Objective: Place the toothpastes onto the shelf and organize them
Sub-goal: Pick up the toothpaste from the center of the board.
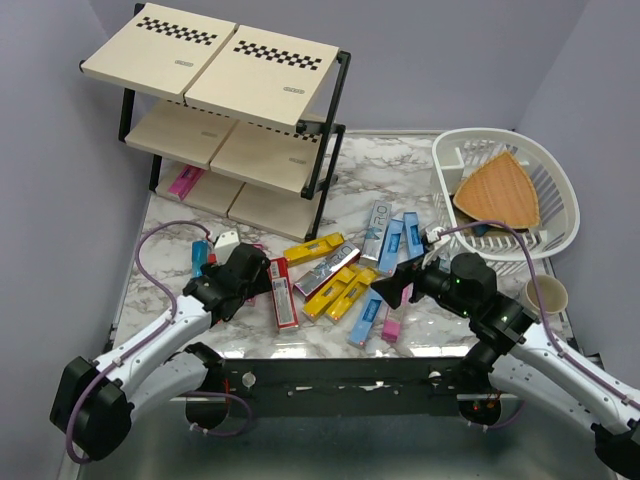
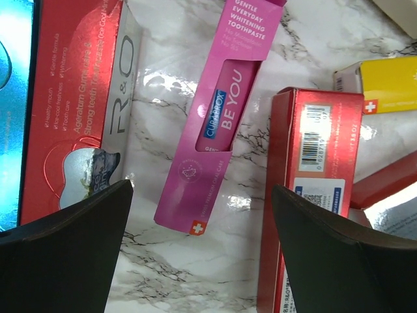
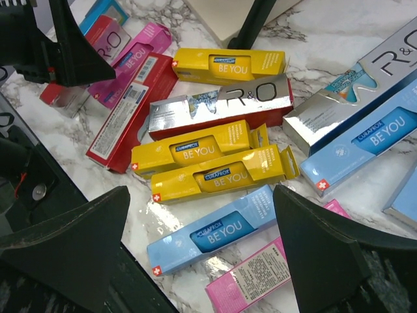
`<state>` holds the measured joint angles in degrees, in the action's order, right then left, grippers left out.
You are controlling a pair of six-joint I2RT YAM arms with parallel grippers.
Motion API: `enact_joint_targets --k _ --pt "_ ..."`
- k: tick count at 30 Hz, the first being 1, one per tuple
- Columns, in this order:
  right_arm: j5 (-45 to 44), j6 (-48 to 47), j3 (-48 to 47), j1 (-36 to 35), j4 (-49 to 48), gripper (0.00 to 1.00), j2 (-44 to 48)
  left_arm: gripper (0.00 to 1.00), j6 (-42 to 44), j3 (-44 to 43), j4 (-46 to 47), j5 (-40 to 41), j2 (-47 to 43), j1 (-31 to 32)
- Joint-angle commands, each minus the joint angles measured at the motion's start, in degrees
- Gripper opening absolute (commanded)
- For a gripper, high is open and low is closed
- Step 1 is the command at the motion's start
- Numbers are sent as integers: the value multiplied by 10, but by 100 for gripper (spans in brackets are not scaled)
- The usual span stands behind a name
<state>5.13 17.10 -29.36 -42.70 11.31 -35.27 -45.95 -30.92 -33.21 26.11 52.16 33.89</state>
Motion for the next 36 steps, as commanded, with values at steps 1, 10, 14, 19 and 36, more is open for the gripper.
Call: enact_joint_targets --k 1,10,14,19,36 --pt "21 9 21 -3 -37 100 12 99 -20 12 2 39 7 5" --pt "33 16 27 -3 -52 100 10 88 -22 23 29 18 61 8" --pt "34 18 31 -3 -58 99 6 77 -26 28 39 23 75 11" --pt "36 21 35 -3 -67 100 -2 64 -25 31 52 13 90 17" --pt "38 26 39 -3 -73 100 -6 51 -22 -15 45 45 176 79"
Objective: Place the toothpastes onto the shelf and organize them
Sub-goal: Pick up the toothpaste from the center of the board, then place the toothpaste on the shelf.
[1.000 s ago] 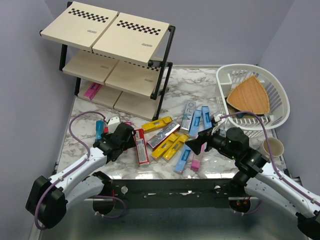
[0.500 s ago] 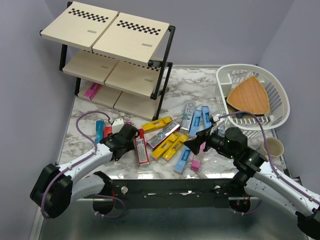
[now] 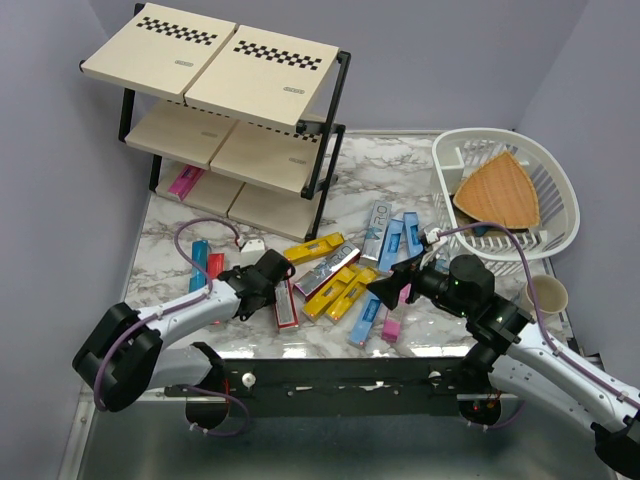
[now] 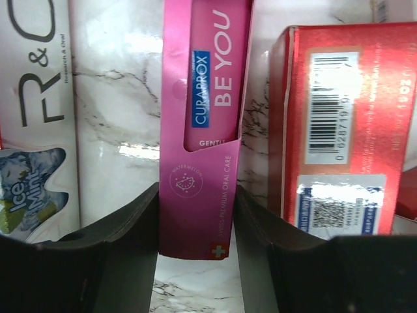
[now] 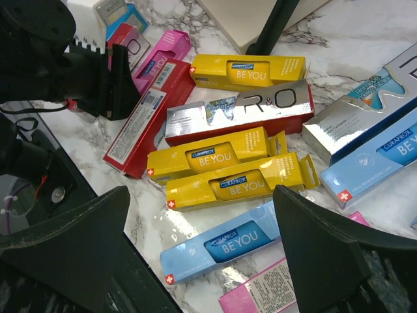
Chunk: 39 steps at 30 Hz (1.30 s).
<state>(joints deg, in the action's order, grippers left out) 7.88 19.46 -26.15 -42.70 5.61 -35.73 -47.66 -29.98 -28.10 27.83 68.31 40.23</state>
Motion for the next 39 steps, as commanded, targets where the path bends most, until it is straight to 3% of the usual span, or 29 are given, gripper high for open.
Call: enact_joint_targets --k 1,7,13,17,20,25,29,39 --pt "10 1 7 -3 -16 100 -1 47 -3 -31 -10 28 15 17" --pt "11 0 6 -3 -13 100 1 36 15 -69 -33 26 -9 18" --pt "7 1 5 -3 -11 100 -3 36 70 -121 -62 50 -31 15" --pt "3 1 5 -3 -8 100 3 36 160 -151 -60 69 -26 -5" --pt "2 1 6 -3 -7 100 8 36 233 -170 -42 68 -23 -57" --pt "2 1 4 -3 -3 100 8 36 321 -193 18 -57 -32 -152" --pt "-13 -2 3 -12 3 100 21 36 405 -205 61 -103 -27 -228" --pt "-54 -8 6 -56 10 100 56 35 559 -184 173 -300 50 -398"
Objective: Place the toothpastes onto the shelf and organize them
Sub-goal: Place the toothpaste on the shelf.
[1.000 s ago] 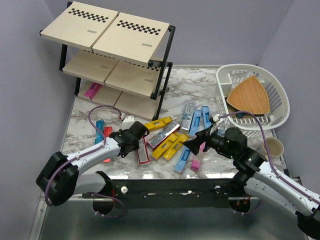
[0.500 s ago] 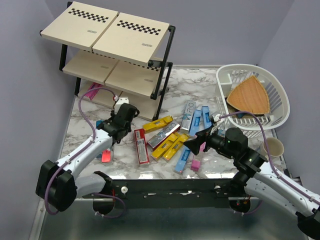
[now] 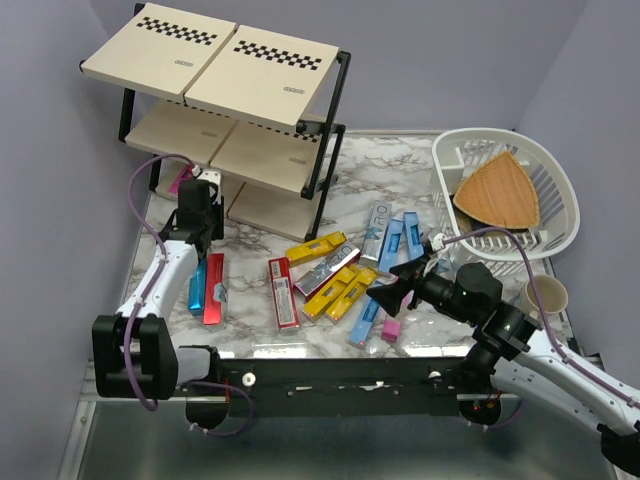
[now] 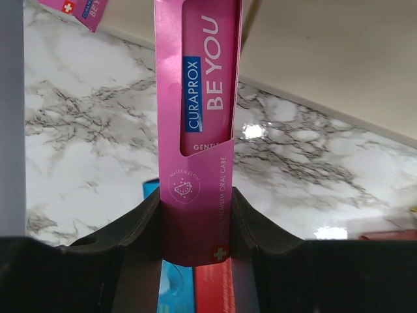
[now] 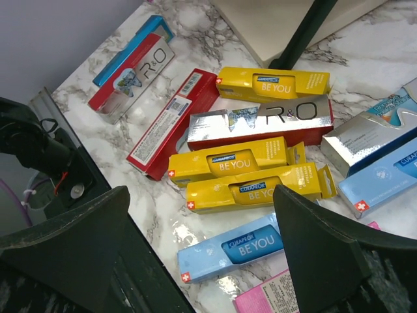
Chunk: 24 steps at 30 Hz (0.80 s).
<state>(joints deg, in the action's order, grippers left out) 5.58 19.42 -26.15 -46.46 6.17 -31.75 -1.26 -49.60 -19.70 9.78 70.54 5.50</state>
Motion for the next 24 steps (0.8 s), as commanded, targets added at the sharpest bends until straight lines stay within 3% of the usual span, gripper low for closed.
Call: enact_joint_targets --k 1,6,12,24 --pt "-33 -8 7 -21 2 100 19 35 103 16 99 -134 32 -77" --pt "-51 -10 8 -38 3 100 28 36 165 19 168 -192 67 -121" --pt "-52 -12 7 -38 11 100 28 36 220 -21 165 -239 148 -161" --pt "-72 -17 5 -38 8 100 -4 40 256 -90 194 -263 252 -175"
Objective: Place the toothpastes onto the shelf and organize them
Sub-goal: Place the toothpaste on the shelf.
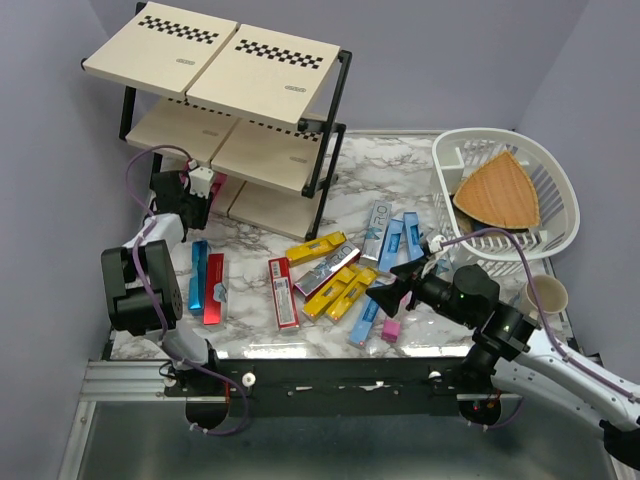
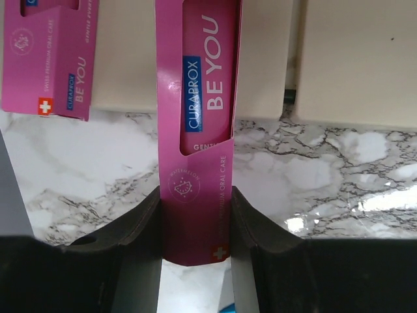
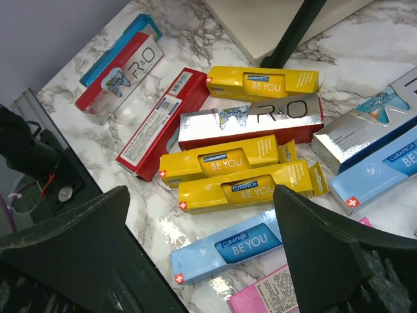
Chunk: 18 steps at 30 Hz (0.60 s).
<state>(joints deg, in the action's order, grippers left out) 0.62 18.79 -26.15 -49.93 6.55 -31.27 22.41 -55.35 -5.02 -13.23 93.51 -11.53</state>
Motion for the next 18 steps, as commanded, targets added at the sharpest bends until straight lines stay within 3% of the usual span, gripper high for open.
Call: enact_joint_targets --k 1,6,10,18 --pt "-22 -10 6 -3 2 100 -10 41 20 -41 60 -30 30 -5" --pt "-21 -10 6 -3 0 100 -21 44 21 -46 68 -27 59 -6" --pt "-19 -11 8 -3 -4 100 -23 61 25 -33 76 -18 59 -6" --pt "-16 -10 8 -4 -5 100 -21 83 13 -20 71 0 29 -7"
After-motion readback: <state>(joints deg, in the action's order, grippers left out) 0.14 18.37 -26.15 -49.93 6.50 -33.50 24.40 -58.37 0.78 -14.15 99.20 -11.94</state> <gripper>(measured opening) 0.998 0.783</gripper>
